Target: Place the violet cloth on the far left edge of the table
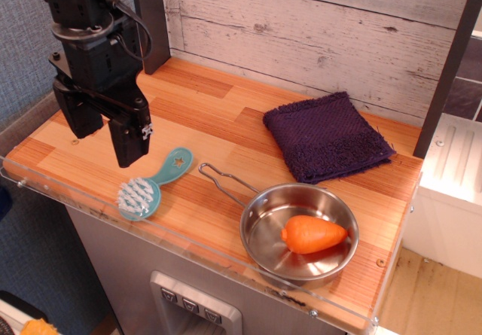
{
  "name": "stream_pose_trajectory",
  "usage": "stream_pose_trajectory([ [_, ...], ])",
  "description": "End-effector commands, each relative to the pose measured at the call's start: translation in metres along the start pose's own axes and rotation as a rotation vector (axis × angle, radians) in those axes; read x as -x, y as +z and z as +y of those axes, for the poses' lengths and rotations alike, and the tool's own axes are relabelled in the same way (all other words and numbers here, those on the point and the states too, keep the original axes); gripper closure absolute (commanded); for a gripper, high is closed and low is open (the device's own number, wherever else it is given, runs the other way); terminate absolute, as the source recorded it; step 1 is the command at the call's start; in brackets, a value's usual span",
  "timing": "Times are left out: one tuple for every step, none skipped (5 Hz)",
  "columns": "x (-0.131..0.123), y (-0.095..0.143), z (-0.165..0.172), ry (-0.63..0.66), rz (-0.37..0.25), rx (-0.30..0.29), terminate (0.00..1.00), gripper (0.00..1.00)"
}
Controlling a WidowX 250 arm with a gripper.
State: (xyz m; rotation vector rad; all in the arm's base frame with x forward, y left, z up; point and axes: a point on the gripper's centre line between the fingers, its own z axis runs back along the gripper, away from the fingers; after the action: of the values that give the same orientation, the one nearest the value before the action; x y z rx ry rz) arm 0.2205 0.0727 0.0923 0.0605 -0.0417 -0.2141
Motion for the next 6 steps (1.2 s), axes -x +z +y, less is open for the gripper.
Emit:
stream_pose_trajectory([
  [0.000,0.000,0.000,0.000,0.000,0.000,0.00,0.00],
  [-0.031,-0.008,-0.015,-0.020,-0.018,-0.019,0.00,0.00],
  [-0.071,-0.017,-0.033,-0.025,-0.032,-0.037,0.00,0.00],
  [-0.109,-0.019,-0.053,-0.002,-0.066,-0.054,0.00,0.00],
  [-0.147,-0.023,-0.071,0.088,-0.114,-0.029,0.00,0.00],
  [-0.166,-0.022,-0.084,0.142,-0.158,-0.003,0.00,0.00],
])
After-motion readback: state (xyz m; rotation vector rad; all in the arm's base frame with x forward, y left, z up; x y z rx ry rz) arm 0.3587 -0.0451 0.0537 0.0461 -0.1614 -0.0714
